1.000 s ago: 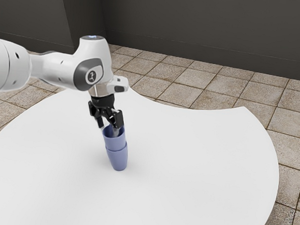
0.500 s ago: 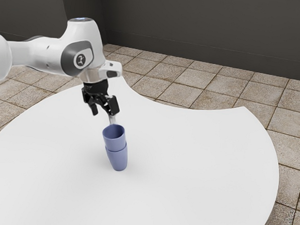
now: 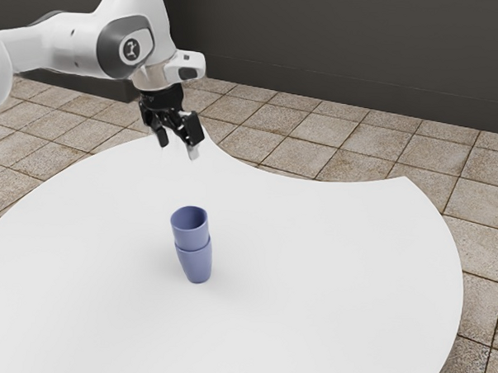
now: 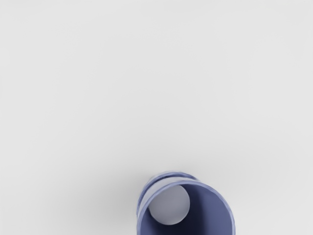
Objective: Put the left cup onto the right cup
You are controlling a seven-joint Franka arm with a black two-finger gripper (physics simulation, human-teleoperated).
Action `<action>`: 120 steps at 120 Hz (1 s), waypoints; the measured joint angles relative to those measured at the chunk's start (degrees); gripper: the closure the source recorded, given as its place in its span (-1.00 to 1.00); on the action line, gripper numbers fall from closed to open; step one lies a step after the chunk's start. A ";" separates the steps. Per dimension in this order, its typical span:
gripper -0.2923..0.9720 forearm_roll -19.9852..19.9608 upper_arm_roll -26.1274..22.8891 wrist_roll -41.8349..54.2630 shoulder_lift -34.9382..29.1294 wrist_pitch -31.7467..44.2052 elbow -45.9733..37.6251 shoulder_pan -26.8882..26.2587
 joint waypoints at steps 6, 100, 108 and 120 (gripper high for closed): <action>-0.54 0.03 0.05 0.03 0.42 -0.88 1.65 0.02; -0.54 0.02 0.05 0.40 1.43 -6.90 8.85 0.04; -0.54 0.01 0.05 0.42 1.43 -6.94 8.86 0.03; -0.54 0.01 0.05 0.44 1.43 -6.97 8.86 0.03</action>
